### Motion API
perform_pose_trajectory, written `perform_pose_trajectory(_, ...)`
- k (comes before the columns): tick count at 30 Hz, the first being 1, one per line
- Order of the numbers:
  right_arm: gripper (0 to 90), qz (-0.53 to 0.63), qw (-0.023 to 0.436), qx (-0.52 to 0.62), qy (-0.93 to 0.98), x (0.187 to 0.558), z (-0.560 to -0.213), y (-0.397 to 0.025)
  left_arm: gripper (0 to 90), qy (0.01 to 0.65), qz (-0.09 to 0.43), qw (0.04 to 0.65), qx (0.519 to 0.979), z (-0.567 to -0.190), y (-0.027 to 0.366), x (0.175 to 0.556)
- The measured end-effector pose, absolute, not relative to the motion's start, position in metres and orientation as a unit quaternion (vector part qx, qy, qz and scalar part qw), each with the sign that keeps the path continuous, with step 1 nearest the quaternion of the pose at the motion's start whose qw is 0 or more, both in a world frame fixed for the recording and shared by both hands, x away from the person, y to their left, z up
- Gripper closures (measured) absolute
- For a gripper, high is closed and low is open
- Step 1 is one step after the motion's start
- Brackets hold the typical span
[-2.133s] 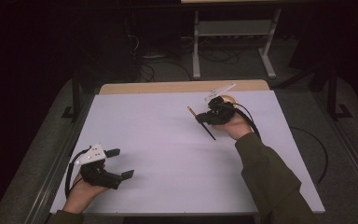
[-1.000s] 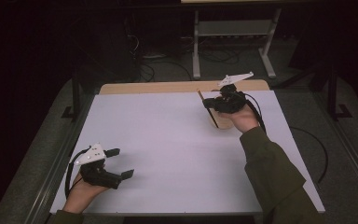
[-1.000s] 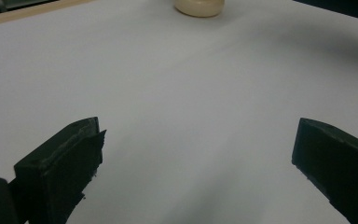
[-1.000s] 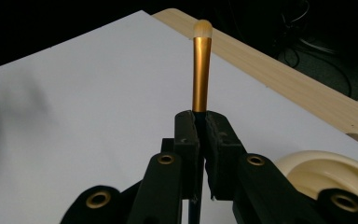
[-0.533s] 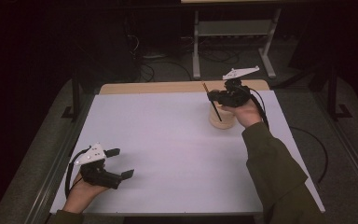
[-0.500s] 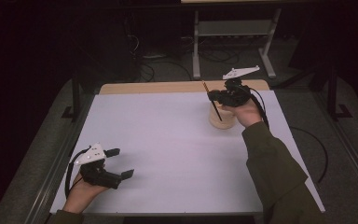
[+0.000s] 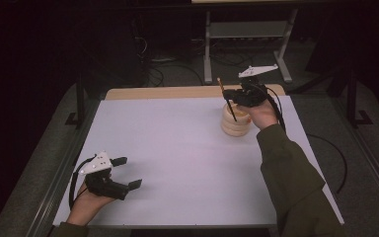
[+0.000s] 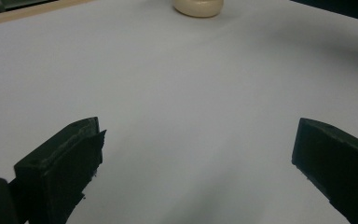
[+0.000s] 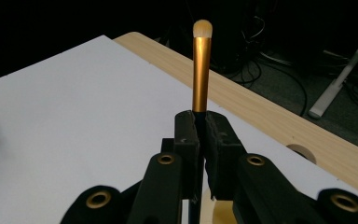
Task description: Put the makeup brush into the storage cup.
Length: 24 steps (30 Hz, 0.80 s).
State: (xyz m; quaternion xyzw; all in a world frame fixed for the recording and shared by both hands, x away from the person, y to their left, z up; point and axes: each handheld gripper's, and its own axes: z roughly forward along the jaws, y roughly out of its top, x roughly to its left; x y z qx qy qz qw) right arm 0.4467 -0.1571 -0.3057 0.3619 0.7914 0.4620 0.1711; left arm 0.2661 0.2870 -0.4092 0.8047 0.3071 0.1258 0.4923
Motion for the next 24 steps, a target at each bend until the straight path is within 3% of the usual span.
perform_pose_trajectory(24,83.1,0.466,0.203,0.379,0.773,0.469,-0.308,-0.159,1.2,0.306,0.126,0.494,0.804,-0.41,0.288,0.266)
